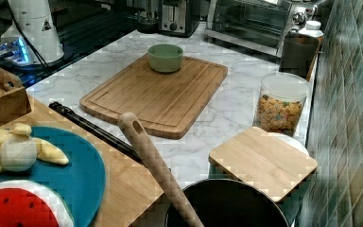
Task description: Open the drawer.
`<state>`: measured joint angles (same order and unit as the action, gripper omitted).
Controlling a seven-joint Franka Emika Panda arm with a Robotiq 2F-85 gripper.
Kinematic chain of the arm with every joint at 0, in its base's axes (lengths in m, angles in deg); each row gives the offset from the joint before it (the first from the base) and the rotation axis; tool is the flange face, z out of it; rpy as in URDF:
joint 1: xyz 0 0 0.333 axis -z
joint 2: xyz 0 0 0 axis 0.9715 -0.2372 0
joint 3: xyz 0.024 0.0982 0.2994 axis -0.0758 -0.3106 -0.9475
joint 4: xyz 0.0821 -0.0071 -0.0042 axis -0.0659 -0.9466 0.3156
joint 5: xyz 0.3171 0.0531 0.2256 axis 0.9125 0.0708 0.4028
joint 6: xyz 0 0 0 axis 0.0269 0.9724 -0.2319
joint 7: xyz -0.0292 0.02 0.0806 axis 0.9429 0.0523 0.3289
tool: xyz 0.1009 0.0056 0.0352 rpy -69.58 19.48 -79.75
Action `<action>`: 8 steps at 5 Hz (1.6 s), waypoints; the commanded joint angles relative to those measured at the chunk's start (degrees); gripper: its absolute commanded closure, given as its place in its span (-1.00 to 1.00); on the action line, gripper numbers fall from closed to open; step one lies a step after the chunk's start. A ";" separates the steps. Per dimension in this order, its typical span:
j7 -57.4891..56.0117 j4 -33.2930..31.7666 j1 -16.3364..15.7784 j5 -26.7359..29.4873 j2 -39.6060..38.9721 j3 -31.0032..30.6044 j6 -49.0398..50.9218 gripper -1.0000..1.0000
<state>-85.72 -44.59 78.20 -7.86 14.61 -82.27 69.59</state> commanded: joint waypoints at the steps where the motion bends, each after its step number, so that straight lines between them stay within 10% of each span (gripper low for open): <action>1: -0.01 -0.33 0.00 -0.73 0.00 -0.03 -0.01 -1.00; 6: -29.25 -1.29 6.91 -8.14 -4.59 10.53 -9.82 -1.00; 7: -28.59 -2.37 12.68 -11.23 -5.65 6.40 -13.01 -1.00; 8: -29.20 -2.60 10.12 -11.58 -7.02 10.42 -14.16 -1.00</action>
<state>-111.87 -47.83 89.02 -18.79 8.94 -73.30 55.78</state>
